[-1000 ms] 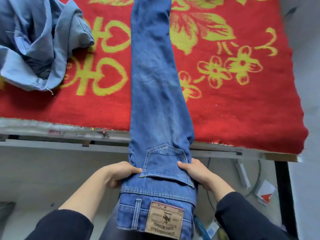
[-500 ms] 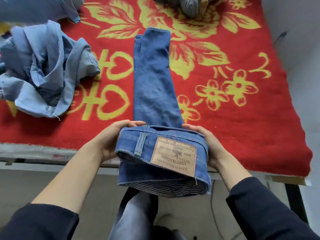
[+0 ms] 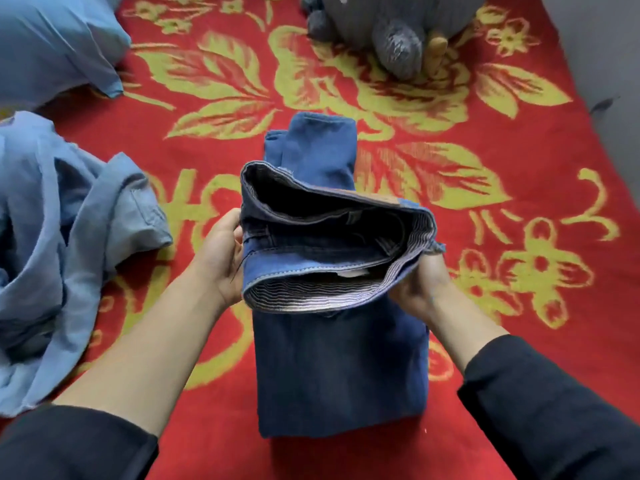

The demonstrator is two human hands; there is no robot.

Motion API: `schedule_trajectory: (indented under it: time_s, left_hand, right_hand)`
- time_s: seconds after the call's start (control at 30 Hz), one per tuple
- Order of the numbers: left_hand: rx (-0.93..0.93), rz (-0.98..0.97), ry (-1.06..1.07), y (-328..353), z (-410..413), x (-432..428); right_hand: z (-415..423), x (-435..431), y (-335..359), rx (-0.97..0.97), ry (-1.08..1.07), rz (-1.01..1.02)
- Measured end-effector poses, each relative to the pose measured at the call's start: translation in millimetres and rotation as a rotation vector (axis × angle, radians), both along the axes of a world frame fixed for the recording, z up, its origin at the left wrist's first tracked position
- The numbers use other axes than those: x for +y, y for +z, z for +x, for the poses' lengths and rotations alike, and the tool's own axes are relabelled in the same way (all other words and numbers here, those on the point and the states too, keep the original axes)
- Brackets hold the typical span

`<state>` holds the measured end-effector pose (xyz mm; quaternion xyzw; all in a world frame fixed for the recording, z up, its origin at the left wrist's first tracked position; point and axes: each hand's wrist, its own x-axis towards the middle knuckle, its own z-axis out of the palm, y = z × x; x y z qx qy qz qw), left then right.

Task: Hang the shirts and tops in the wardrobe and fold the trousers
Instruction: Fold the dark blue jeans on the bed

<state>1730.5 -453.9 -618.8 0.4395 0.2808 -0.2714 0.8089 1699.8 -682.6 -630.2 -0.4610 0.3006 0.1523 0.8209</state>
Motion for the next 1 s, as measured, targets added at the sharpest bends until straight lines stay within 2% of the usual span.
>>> schedule_trajectory:
  time_s: [0.23,0.4,0.47,0.57,0.67,0.73,0.8,0.9,1.0]
  left_hand:
    - [0.051,0.083,0.071,2,112,-5]
    - [-0.007,0.073,0.059,-15,157,-4]
    - [-0.084,0.227,-0.012,-31,155,-13]
    - [-0.282,0.636,-0.235,-64,117,-26]
    - [-0.682,1.031,-0.710,-96,45,-21]
    - [-0.774,1.184,-0.947,-107,-5,-16]
    - [-0.802,1.297,-1.067,-115,-48,-17]
    - [-0.854,1.309,-1.084,-115,-96,-20]
    - [-0.918,1.335,-1.174,-111,-122,-17]
  right_hand:
    - [108,2,-17,0.152,-0.101,-0.104]
    - [155,3,-24,0.063,-0.053,-0.162]
    - [149,5,-36,0.035,0.046,-0.337]
    - [106,4,-61,-0.096,0.322,-0.715]
    - [39,-11,-77,-0.227,0.729,-1.030]
    - [-2,-24,-82,-0.368,0.911,-1.219]
    - [-33,-34,-87,-0.508,0.999,-1.375]
    - [-64,-46,-90,-0.638,1.101,-1.534]
    - [-84,-53,-88,-0.853,1.250,-1.542]
